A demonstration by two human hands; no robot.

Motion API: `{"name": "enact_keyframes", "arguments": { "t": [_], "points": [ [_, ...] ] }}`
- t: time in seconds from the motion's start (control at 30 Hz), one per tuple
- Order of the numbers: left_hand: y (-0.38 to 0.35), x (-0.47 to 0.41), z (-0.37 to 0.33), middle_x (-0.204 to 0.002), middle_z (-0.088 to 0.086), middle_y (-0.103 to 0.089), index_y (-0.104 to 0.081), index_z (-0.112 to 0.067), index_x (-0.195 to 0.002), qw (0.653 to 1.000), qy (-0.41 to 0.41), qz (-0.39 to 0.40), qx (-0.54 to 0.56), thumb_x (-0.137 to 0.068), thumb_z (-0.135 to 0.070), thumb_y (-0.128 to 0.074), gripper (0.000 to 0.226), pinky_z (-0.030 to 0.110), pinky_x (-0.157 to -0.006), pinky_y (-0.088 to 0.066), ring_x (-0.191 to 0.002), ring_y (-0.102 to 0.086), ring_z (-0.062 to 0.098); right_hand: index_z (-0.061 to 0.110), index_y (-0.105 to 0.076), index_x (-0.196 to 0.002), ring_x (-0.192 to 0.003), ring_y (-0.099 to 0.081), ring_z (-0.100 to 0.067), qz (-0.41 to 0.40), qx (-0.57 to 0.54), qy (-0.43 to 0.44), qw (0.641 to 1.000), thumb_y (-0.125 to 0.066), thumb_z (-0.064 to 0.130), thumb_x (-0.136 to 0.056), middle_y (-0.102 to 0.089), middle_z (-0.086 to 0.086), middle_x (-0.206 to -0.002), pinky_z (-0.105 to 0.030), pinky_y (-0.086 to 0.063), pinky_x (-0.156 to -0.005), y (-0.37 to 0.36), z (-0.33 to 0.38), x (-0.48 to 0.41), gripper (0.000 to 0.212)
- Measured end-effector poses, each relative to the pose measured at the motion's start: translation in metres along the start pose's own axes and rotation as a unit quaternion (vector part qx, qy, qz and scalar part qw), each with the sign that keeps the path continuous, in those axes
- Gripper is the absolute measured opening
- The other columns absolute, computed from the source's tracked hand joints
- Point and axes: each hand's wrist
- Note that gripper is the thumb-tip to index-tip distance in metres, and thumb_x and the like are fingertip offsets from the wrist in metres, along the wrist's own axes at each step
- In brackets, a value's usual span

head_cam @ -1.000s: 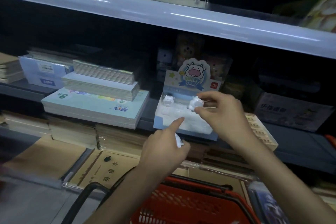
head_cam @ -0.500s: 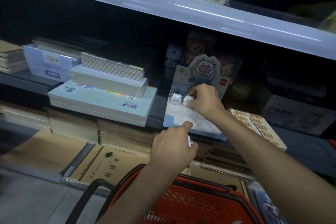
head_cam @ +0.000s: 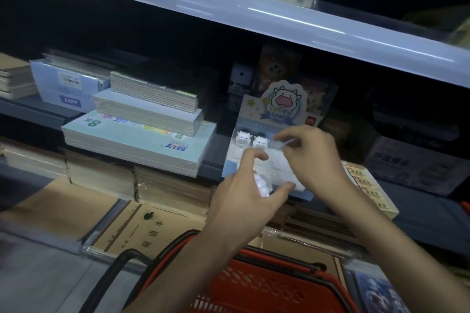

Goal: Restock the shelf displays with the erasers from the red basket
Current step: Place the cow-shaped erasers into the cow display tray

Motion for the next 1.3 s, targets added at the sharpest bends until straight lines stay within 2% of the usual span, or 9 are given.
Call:
{"name": "enact_keyframes", "arguments": {
  "t": [0.17,0.3,0.4,0.53,0.73,0.87,0.97,1.1,1.3],
  "points": [
    [0.001,0.012,-0.002,-0.089,-0.009,-0.063,-0.033,-0.045,-0.125,0.99,0.034,0.059,0.125,-0.093,-0.031,-0.073,0.053,0.037,-0.064,-0.062,-0.055,-0.063,0.009,0.022,-0.08,-0.096,-0.083,-0.074,-0.007,0.038,-0.314,-0.093,0.944,-0.071,0.006,-0.093,-0.078,0.007,-0.088,-0.019,-0.059,-0.071,0.031,-0.003,0.072,0.019],
    [-0.005,0.022,0.001,-0.099,-0.022,-0.059,-0.027,-0.048,-0.135,0.986,0.007,0.083,0.142,-0.099,-0.031,-0.065,0.055,0.029,-0.067,-0.057,-0.064,-0.062,0.003,0.027,-0.081,-0.1,-0.096,-0.074,-0.007,0.12,-0.348,-0.12,0.922,-0.069,0.025,-0.094,-0.079,0.008,-0.099,-0.033,-0.057,-0.09,0.022,-0.021,0.098,0.014],
    [-0.01,0.028,0.007,-0.087,-0.023,-0.064,-0.029,-0.047,-0.14,0.992,-0.015,0.093,0.086,-0.097,-0.047,-0.065,0.056,0.025,-0.065,-0.05,-0.067,-0.062,0.001,0.03,-0.079,-0.108,-0.093,-0.075,-0.009,0.147,-0.4,-0.14,0.894,-0.064,0.03,-0.097,-0.079,0.005,-0.098,-0.03,-0.062,-0.084,0.027,-0.024,0.104,0.019],
    [-0.017,0.029,0.007,-0.061,-0.011,-0.06,-0.049,-0.035,-0.112,0.985,0.036,0.077,0.151,-0.087,-0.053,-0.074,0.04,0.029,-0.053,-0.044,-0.051,-0.052,0.007,0.026,-0.079,-0.109,-0.096,-0.076,-0.012,0.167,-0.419,-0.142,0.881,-0.064,0.021,-0.098,-0.08,0.002,-0.1,-0.03,-0.061,-0.085,0.033,-0.029,0.106,0.019],
    [-0.034,0.04,0.002,-0.073,-0.01,-0.066,-0.043,-0.03,-0.097,0.998,0.042,0.021,0.039,-0.077,-0.051,-0.081,0.048,0.023,-0.047,-0.044,-0.054,-0.059,0.004,0.02,-0.08,-0.107,-0.099,-0.076,-0.021,0.247,-0.463,-0.193,0.829,-0.074,0.025,-0.09,-0.079,-0.005,-0.101,-0.034,-0.061,-0.087,0.029,-0.038,0.107,0.018],
    [-0.037,0.042,0.007,-0.08,-0.011,-0.068,-0.039,-0.033,-0.099,0.999,0.016,0.03,-0.013,-0.078,-0.046,-0.084,0.051,0.043,-0.058,-0.058,-0.064,-0.066,0.008,0.016,-0.079,-0.107,-0.09,-0.077,-0.011,0.219,-0.449,-0.204,0.842,-0.084,0.013,-0.08,-0.081,0.0,-0.092,-0.016,-0.058,-0.078,0.02,-0.04,0.112,0.028],
    [-0.034,0.04,0.005,-0.083,-0.006,-0.071,-0.043,-0.032,-0.101,0.996,0.036,0.037,0.072,-0.077,-0.046,-0.087,0.052,0.046,-0.061,-0.059,-0.068,-0.069,0.012,0.009,-0.076,-0.113,-0.091,-0.078,-0.015,0.177,-0.49,-0.225,0.824,-0.077,0.014,-0.087,-0.081,-0.007,-0.094,-0.02,-0.06,-0.08,0.017,-0.038,0.113,0.026],
    [-0.027,0.037,-0.002,-0.08,-0.013,-0.068,-0.049,-0.036,-0.113,0.995,-0.015,0.066,0.078,-0.082,-0.04,-0.085,0.047,0.023,-0.057,-0.05,-0.064,-0.065,0.004,0.002,-0.074,-0.117,-0.106,-0.074,-0.032,0.17,-0.553,-0.226,0.784,-0.066,0.018,-0.097,-0.077,-0.019,-0.108,-0.04,-0.055,-0.099,0.022,-0.038,0.111,0.028],
    [-0.017,0.025,0.005,-0.086,-0.005,-0.057,-0.053,-0.045,-0.126,0.999,-0.012,0.018,0.028,-0.095,-0.042,-0.071,0.036,0.027,-0.066,-0.046,-0.065,-0.051,0.003,0.001,-0.077,-0.11,-0.112,-0.072,-0.027,0.11,-0.556,-0.222,0.793,-0.07,0.017,-0.092,-0.078,-0.014,-0.111,-0.031,-0.057,-0.098,0.042,-0.041,0.087,0.025]
  ]
}}
Point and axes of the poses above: each hand's wrist, its own x-axis away from the middle knuckle, its own y-axis out of the back of the hand, z = x × y
